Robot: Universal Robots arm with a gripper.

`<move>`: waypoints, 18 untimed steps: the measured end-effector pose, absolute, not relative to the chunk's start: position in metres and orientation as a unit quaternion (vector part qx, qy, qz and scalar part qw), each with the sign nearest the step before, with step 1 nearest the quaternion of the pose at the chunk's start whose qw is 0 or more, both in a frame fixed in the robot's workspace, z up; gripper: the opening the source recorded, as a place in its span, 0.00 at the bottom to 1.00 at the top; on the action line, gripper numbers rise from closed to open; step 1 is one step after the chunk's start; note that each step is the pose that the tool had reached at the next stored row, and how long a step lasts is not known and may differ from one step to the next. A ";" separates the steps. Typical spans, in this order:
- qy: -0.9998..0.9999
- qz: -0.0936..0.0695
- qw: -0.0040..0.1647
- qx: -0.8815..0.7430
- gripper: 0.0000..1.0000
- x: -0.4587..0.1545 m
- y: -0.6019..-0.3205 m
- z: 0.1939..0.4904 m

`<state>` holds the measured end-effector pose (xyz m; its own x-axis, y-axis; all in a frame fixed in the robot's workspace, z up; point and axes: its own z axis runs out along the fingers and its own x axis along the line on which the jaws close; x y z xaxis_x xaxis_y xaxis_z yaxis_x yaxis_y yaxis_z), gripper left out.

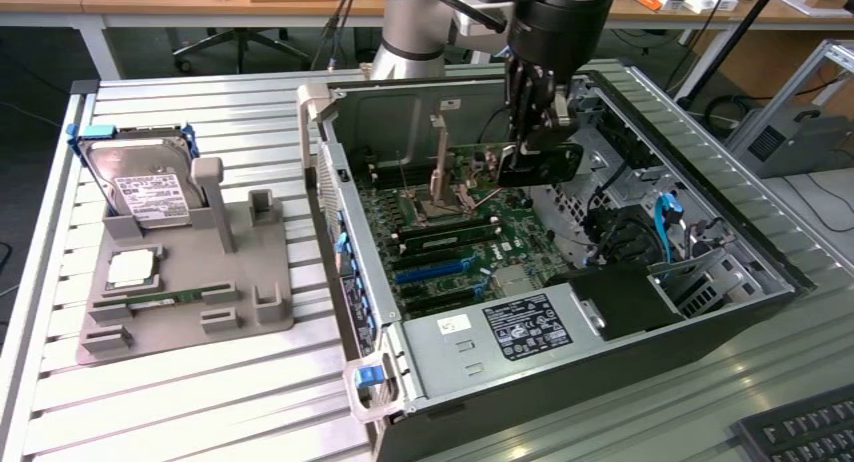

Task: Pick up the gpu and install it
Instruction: 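Insert the gpu into the slot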

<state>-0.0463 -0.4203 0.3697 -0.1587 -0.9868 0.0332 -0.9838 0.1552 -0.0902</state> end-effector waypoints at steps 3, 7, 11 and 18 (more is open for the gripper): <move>0.754 -0.046 0.016 -0.656 0.27 -0.046 -0.420 0.370; 0.749 -0.046 0.017 -0.661 0.27 -0.046 -0.420 0.369; 0.745 -0.046 0.017 -0.666 0.27 -0.046 -0.420 0.369; 0.738 -0.046 0.017 -0.673 0.27 -0.046 -0.420 0.369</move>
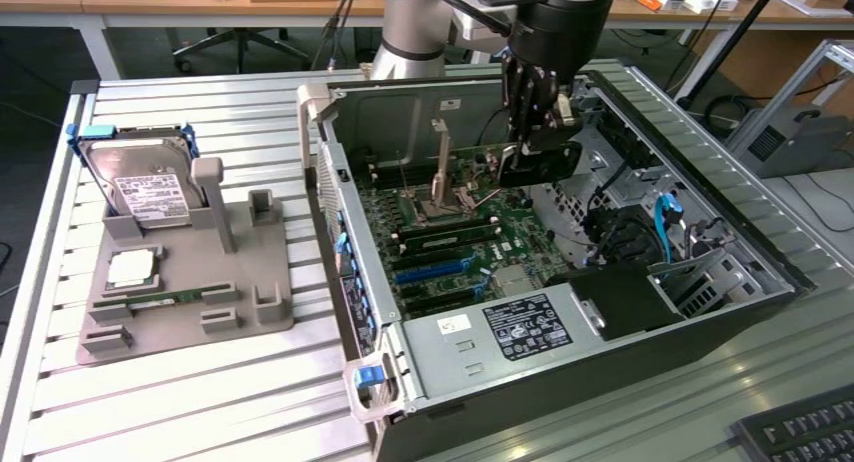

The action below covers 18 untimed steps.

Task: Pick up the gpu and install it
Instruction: 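Insert the gpu into the slot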

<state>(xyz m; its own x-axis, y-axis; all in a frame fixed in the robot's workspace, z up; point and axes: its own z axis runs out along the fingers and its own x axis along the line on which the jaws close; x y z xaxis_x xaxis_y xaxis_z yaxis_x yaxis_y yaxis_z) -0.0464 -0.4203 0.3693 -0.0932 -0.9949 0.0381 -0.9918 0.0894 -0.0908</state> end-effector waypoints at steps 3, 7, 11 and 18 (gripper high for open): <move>0.735 -0.047 0.017 -0.676 0.27 -0.046 -0.420 0.369; 0.731 -0.047 0.017 -0.681 0.27 -0.046 -0.420 0.369; 0.726 -0.047 0.017 -0.686 0.27 -0.046 -0.420 0.369; 0.719 -0.047 0.017 -0.694 0.27 -0.046 -0.420 0.369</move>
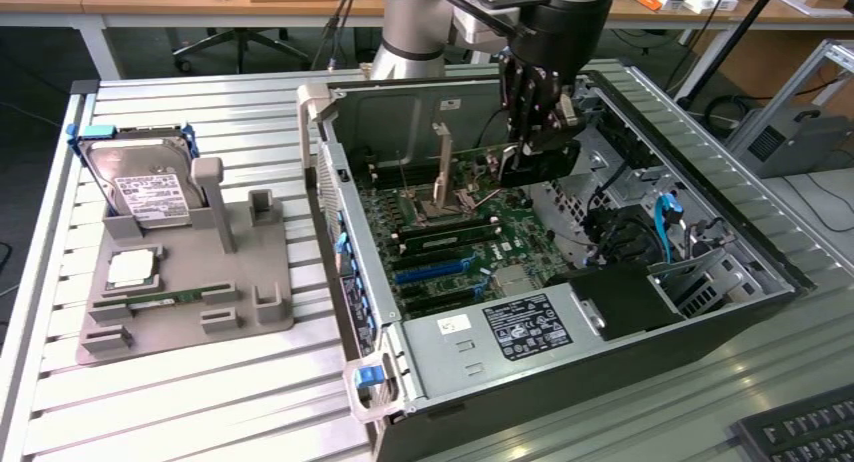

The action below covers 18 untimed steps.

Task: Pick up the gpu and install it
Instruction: 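Insert the gpu into the slot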

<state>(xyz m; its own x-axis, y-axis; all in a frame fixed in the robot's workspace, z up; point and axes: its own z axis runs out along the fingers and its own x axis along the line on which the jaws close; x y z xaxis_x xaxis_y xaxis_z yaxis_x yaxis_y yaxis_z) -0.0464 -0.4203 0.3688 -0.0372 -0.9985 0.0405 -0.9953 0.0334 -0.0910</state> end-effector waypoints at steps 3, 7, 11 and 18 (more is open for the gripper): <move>0.715 -0.047 0.017 -0.697 0.27 -0.046 -0.420 0.369; 0.711 -0.047 0.017 -0.701 0.27 -0.046 -0.420 0.369; 0.705 -0.048 0.017 -0.707 0.27 -0.046 -0.420 0.369; 0.705 -0.028 -0.003 -0.708 0.27 -0.046 -0.420 0.367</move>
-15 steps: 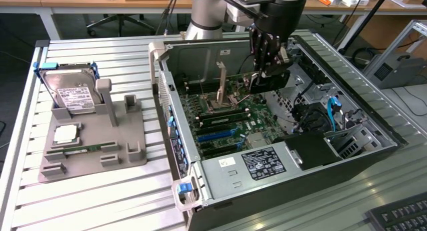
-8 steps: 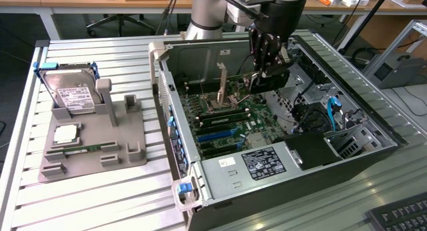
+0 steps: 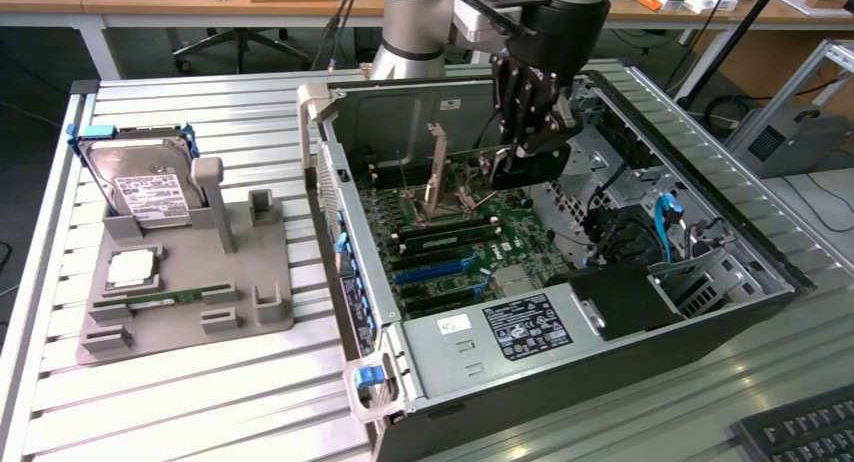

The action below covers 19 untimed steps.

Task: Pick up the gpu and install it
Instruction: 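Insert the gpu into the slot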

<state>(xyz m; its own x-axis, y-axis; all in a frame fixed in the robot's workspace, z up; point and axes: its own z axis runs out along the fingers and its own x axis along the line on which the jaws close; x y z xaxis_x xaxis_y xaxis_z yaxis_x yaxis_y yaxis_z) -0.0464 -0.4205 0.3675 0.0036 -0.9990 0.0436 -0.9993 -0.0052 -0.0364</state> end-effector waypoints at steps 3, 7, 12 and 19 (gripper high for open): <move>-0.705 0.023 0.008 0.708 0.27 -0.046 -0.420 0.367; -0.708 0.004 -0.011 0.706 0.27 -0.047 -0.421 0.367; -0.724 0.002 -0.013 0.690 0.27 -0.051 -0.423 0.363; -0.724 0.002 -0.013 0.690 0.27 -0.053 -0.424 0.362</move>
<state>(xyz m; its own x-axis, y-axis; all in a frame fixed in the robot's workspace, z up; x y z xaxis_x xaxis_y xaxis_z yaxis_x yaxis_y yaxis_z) -0.0528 -0.4244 0.3622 -0.0470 -0.9988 -0.0166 -0.9987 0.0474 -0.0211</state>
